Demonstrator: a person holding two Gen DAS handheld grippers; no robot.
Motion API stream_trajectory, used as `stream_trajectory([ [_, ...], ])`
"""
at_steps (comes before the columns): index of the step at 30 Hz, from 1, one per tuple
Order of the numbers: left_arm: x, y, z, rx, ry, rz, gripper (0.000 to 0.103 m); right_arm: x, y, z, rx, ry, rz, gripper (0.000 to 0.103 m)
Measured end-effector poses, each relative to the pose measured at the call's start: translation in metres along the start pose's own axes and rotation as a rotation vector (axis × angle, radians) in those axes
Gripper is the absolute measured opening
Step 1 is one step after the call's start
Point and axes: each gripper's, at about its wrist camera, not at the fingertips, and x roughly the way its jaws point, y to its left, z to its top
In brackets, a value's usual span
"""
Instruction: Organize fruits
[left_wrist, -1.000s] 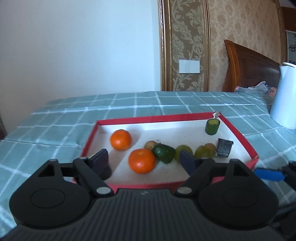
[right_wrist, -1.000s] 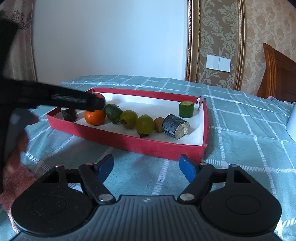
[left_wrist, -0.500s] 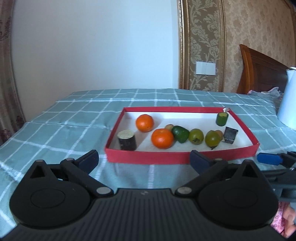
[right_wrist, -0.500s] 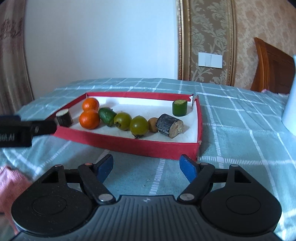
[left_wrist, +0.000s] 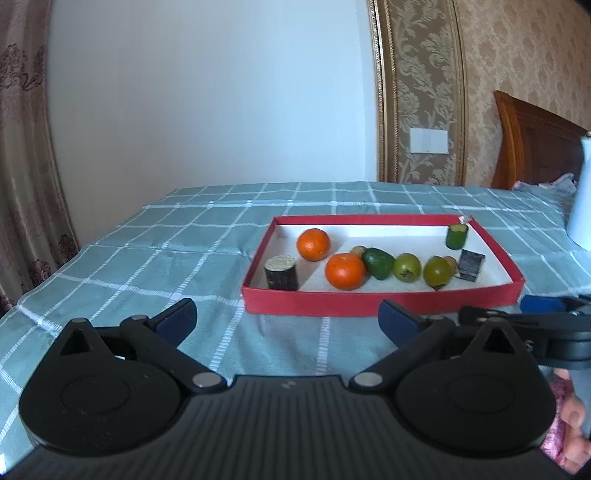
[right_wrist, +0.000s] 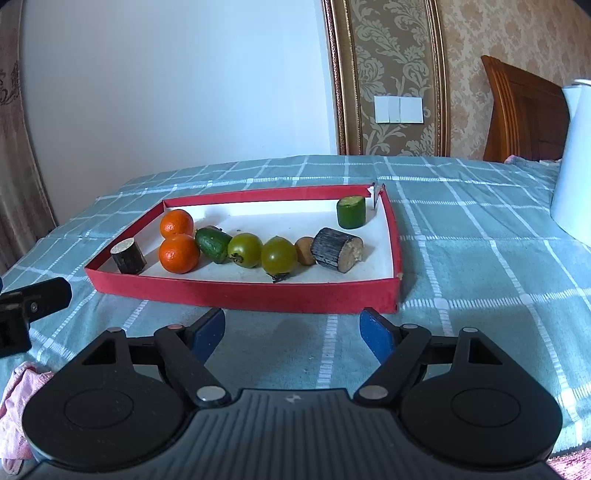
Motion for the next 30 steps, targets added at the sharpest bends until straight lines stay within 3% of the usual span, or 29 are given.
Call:
stream_trajectory([
  [7, 0.004, -0.01, -0.001, 0.026, 0.014, -0.039, 0.103, -0.002, 0.004, 0.002, -0.005, -0.037, -0.012, 0.08],
  [13, 0.007, -0.011, 0.001, 0.004, 0.026, -0.062, 0.103, 0.005, -0.003, 0.001, 0.029, -0.015, 0.001, 0.081],
  [30, 0.012, -0.02, -0.001, 0.047, 0.027, -0.057, 0.103, 0.01, 0.001, 0.0, 0.025, -0.002, -0.013, 0.081],
])
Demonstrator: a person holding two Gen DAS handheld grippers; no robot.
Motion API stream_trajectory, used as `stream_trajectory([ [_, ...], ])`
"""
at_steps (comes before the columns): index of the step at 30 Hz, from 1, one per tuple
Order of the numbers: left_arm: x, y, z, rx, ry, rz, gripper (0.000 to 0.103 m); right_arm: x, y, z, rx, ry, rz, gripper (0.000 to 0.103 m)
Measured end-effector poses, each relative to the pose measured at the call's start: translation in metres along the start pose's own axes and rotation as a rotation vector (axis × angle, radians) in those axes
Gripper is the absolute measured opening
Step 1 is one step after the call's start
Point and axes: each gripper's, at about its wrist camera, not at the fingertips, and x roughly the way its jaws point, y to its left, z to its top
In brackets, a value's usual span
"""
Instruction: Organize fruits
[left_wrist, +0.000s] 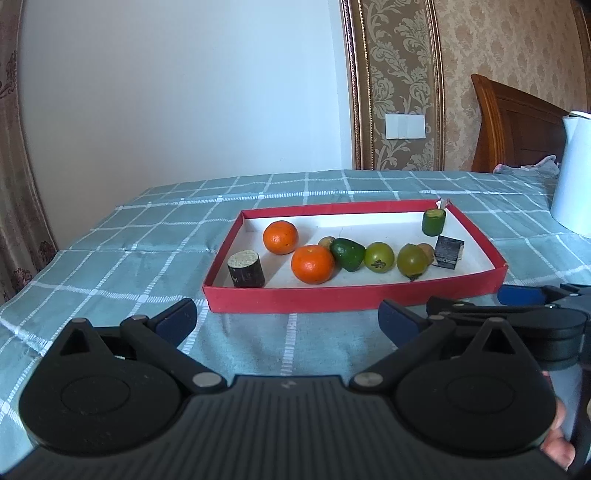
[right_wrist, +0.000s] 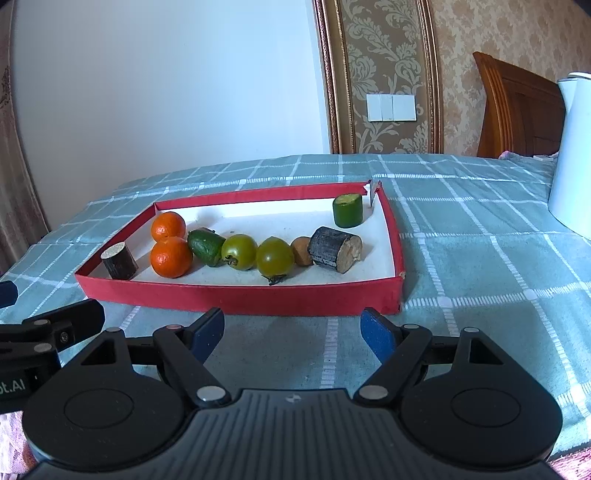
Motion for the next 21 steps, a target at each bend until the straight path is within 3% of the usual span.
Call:
stream_trajectory([
  [21, 0.0066, 0.0022, -0.0007, -0.003, 0.009, 0.019, 0.103, 0.0036, 0.0043, 0.0003, 0.008, -0.004, -0.021, 0.081],
])
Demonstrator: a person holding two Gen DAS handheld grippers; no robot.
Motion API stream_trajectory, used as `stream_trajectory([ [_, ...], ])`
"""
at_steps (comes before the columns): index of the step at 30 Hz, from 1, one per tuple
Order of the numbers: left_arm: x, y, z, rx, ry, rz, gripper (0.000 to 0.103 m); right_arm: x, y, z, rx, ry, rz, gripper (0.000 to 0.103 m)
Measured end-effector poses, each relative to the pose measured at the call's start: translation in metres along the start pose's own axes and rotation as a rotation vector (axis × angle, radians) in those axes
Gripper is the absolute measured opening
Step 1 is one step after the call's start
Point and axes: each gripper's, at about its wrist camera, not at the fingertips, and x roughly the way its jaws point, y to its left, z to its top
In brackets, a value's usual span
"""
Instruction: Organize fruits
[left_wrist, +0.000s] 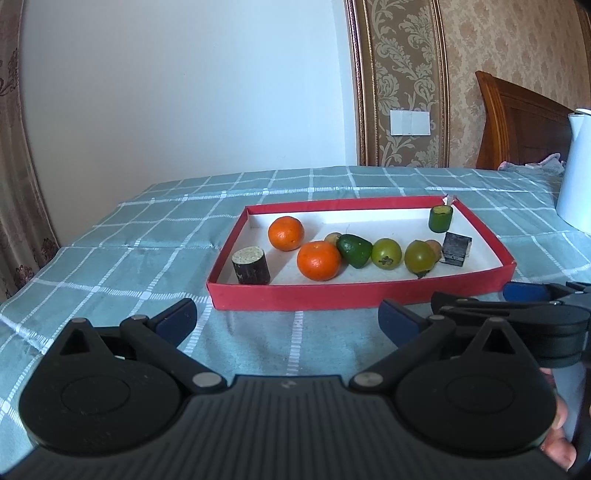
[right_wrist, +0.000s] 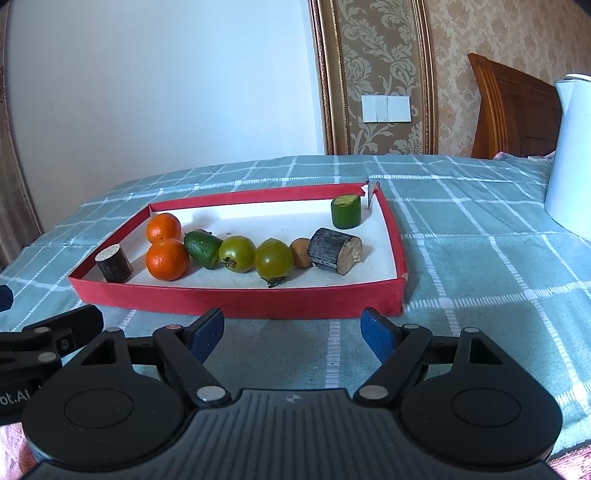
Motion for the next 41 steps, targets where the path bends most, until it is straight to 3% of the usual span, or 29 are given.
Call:
stream_trajectory([
  [30, -0.003, -0.002, -0.0003, 0.012, -0.005, -0.025, 0.103, 0.0012, 0.0006, -0.0015, -0.003, 0.009, -0.002, 0.082],
  [41, -0.0027, -0.0021, -0.0021, 0.013, -0.018, -0.002, 0.103, 0.0015, 0.0012, -0.0013, -0.004, 0.011, -0.002, 0.082],
])
